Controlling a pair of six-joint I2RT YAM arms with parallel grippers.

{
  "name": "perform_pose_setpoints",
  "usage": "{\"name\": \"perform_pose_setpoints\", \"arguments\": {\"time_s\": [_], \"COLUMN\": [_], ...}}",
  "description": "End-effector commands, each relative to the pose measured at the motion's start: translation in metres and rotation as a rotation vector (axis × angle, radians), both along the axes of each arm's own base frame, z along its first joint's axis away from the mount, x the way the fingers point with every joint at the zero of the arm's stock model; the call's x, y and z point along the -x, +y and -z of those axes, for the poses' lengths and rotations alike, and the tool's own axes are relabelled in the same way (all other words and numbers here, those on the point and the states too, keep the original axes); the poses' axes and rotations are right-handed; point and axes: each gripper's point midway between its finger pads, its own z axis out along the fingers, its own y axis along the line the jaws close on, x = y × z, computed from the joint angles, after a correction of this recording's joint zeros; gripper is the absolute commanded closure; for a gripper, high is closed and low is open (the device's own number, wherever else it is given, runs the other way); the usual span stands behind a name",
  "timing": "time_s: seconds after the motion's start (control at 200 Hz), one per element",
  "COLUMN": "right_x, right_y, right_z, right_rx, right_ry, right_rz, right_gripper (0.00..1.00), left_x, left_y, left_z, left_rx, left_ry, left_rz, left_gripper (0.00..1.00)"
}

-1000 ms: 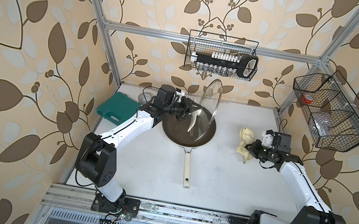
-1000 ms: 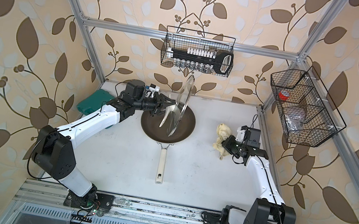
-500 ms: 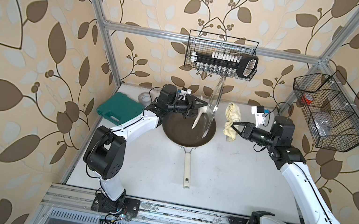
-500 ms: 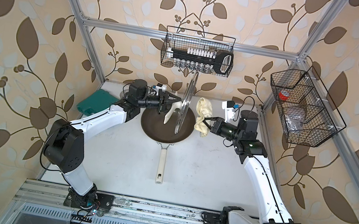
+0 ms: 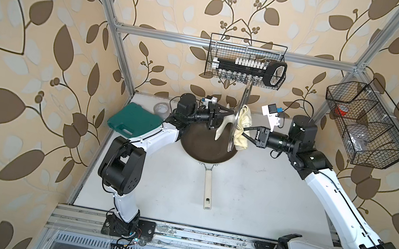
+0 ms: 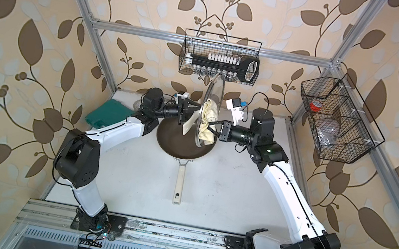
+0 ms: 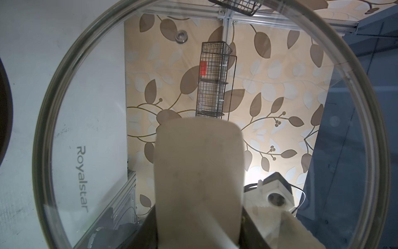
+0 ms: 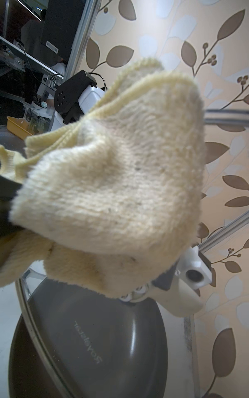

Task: Wipe the pot lid with a cloth
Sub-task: Wipe the pot lid.

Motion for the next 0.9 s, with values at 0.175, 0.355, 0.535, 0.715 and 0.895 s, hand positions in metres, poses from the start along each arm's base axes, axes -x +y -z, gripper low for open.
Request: {"name": "perform_pose_setpoints", "arguments": {"time_s": [0.175, 0.355, 0.535, 0.715, 0.895], "right_x": [-0.034, -0.092, -0.135, -0.142, -0.130], "right_y": [-0.013, -0.040, -0.065, -0.076, -0.075], "right_z": [-0.051, -0.051, -0.019, 0.031, 0.052], "right_rx": [-0.032, -0.038, 0.011, 0.076, 0.098], "right_ry": [-0.097, -0.060, 0.020, 0.104, 0.125], "right_rz": [0.078, 0.231, 0.355, 0.396, 0.375], "right_gripper": [1.00, 1.00, 1.00, 1.00, 1.00], "left_x": [0.044, 0.059, 0.073, 0.078, 0.076], "left_y": [0.003, 0.000, 0.000, 0.002, 0.002], "left_z": [-0.108, -0.115, -0.127, -0.140, -0.138], "left_rx": [0.179, 0.190, 0.194, 0.205, 0.210], "left_ry": [-0.391, -0.420, -0.465, -0.502, -0.500], "left_rz": [0.095, 0.152, 0.194, 0.196, 0.184], "left_gripper": [1.00, 1.00, 1.00, 1.00, 1.00]}}
